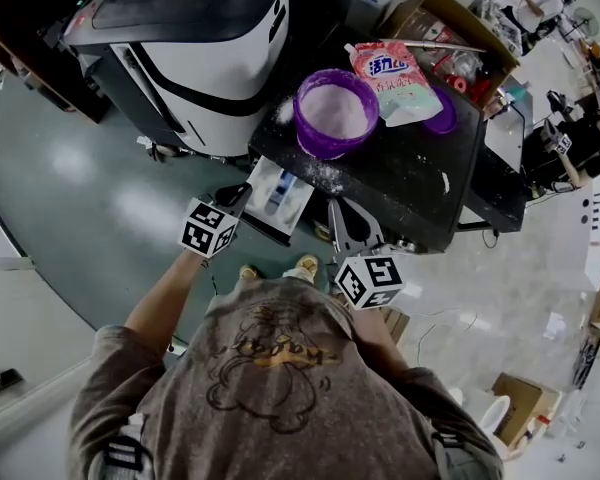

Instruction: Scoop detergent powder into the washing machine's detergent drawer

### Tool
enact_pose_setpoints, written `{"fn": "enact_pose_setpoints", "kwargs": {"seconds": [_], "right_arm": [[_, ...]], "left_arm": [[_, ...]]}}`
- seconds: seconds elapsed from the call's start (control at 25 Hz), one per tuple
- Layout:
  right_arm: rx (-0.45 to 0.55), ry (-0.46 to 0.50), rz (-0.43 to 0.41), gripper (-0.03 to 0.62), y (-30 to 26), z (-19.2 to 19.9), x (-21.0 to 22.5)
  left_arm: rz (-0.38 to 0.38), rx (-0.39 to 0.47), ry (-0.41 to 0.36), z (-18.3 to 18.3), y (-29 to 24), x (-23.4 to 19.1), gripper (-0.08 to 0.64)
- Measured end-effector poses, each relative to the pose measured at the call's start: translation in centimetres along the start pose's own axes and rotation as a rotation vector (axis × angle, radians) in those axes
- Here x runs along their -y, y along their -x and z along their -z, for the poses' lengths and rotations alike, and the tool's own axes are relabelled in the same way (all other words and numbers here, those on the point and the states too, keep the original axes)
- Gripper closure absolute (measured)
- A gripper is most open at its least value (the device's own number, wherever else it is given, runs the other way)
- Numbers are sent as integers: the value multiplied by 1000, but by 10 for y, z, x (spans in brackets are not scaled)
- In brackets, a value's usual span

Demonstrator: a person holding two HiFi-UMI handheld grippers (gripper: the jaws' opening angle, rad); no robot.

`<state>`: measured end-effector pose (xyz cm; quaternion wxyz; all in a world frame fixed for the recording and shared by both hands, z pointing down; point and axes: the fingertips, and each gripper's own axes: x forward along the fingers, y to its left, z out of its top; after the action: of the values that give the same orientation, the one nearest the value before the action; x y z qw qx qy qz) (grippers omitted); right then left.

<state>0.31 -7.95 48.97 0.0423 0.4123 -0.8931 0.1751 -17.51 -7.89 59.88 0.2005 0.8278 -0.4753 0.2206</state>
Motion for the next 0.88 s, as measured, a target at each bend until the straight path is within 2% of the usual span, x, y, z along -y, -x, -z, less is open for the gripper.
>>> {"fn": "enact_pose_setpoints", "kwargs": {"seconds": [0.2, 0.52, 0.88], "right_arm": [[-4, -3, 9, 591, 1, 1, 4], [-11, -3, 11, 591, 3, 3, 5], [-17, -2, 12, 591, 4, 4, 8]], "left_arm": [[-15, -14, -81, 3, -5, 3, 537], [-34, -23, -157, 8, -9, 4, 537], [-67, -39, -381, 9, -12, 16, 537]]}}
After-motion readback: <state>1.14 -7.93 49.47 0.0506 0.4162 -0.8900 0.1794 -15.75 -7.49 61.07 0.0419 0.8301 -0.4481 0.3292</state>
